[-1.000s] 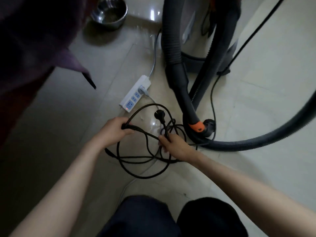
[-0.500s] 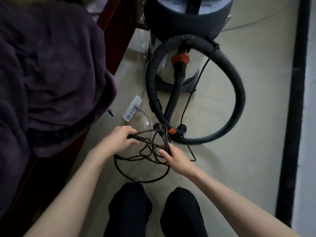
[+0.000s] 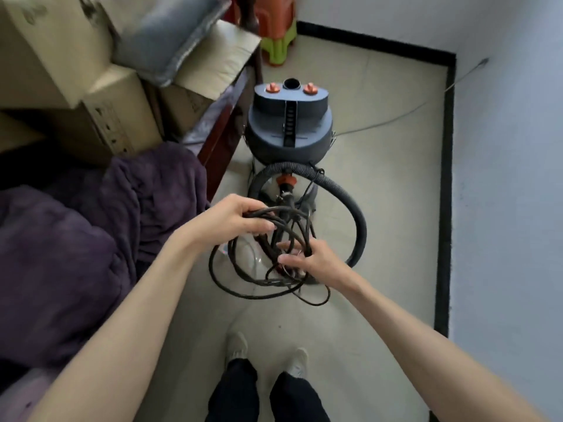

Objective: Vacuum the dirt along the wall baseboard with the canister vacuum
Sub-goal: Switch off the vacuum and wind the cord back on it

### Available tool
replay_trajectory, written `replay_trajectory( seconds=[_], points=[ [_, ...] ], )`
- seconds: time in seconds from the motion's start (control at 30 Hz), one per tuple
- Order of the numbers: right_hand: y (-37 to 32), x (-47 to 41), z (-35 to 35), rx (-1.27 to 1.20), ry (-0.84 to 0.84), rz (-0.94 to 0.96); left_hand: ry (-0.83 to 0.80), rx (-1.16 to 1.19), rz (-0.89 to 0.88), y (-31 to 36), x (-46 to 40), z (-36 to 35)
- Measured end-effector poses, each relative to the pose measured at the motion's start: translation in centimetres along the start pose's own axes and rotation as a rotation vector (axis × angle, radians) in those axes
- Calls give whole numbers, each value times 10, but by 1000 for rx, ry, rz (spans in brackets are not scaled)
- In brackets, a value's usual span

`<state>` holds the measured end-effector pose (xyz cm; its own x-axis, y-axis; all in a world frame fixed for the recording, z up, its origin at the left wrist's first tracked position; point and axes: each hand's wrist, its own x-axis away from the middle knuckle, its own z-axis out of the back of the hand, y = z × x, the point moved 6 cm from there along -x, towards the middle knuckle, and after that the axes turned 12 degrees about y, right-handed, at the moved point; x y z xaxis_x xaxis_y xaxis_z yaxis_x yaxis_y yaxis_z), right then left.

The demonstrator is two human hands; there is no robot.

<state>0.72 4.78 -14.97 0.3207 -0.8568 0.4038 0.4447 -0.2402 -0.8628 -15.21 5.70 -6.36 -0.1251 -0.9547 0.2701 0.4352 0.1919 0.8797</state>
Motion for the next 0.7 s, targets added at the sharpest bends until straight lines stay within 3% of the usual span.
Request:
replay_trajectory(
  seconds=[0.3,0.43,0.57,0.67,0.7],
  points=[
    [-112,31,126,-110,377,188,379,218,-254,134,-6,11],
    [-140,33,175,-219,532,192,394,225,-243,145,-18,4],
    [-165,24,215,-575,528,94,413,166,-193,148,-38,-6],
    [-187,12,238,-820,538,12,680,-57,-375,179,-45,3],
    [-194,7,242,-877,537,-14,669,-89,-457,194,-49,-1]
  ],
)
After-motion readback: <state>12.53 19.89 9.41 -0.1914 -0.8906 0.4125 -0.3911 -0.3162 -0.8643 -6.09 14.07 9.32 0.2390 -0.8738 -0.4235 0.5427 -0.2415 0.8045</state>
